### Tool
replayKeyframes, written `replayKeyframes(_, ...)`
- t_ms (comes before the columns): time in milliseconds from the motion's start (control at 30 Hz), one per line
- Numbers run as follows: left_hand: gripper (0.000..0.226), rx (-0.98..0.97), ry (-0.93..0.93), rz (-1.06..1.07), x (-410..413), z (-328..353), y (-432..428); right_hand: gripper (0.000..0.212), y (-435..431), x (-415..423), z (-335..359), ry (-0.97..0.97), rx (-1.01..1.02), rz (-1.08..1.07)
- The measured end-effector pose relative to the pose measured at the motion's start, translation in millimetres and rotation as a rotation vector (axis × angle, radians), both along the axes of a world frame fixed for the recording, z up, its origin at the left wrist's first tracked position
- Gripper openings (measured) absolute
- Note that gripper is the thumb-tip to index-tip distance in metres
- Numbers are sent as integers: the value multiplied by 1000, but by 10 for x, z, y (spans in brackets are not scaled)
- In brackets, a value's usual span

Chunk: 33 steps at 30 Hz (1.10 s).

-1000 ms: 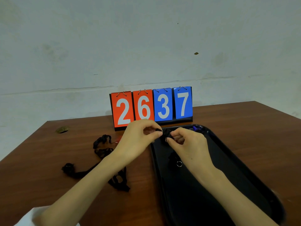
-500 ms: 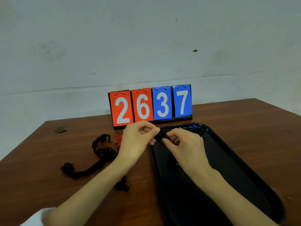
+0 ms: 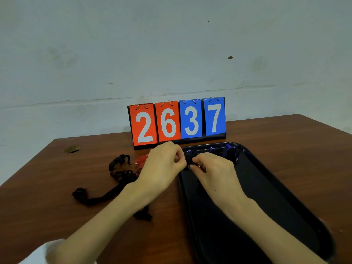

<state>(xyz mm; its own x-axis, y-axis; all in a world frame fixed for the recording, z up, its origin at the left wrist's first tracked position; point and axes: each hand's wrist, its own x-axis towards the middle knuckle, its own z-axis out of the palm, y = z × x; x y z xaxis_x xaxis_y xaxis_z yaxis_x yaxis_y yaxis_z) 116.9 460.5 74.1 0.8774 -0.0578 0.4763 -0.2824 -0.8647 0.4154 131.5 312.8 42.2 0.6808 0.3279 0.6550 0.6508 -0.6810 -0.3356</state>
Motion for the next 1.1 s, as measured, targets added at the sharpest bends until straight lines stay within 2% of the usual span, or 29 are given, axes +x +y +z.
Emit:
replayKeyframes(67,8,22,10,-9,6,-32,-1,11,8,0,-3,14,-24,17)
replayKeyframes(100,9,-42,50,-19,23,-42,7,11,5,6,2,23,-26,22)
replayKeyframes(233,17,-556,328,-90,116,-41,80,10,-19,19,38,67,5,22)
replayKeyframes(300,18,-641,416,-150,129,-54,102,9,-30,23,37,68,5,17)
replayKeyframes(433,16,-518,447,-187,141,-64,112,9,-32,36,0,85,-22,33)
replayKeyframes(567,9,-575,513,-220,155,-38,222,8,1,1,3,56,-28,51)
replayKeyframes(700,8,-410,290,-178,159,-38,186,11,-9,8,20,82,-57,40)
replayKeyframes(800,8,-441,165,-125,143,-66,137,12,0,-4,20,69,-56,32)
replayKeyframes(867,7,-427,152,-127,142,-92,126,10,8,-3,10,55,-44,23)
replayKeyframes(1000,7,-241,120,-117,139,-99,108,9,-11,15,-5,66,-17,-5)
replayKeyframes(1100,9,-230,158,-128,140,-82,115,9,-13,15,-2,65,-14,-11)
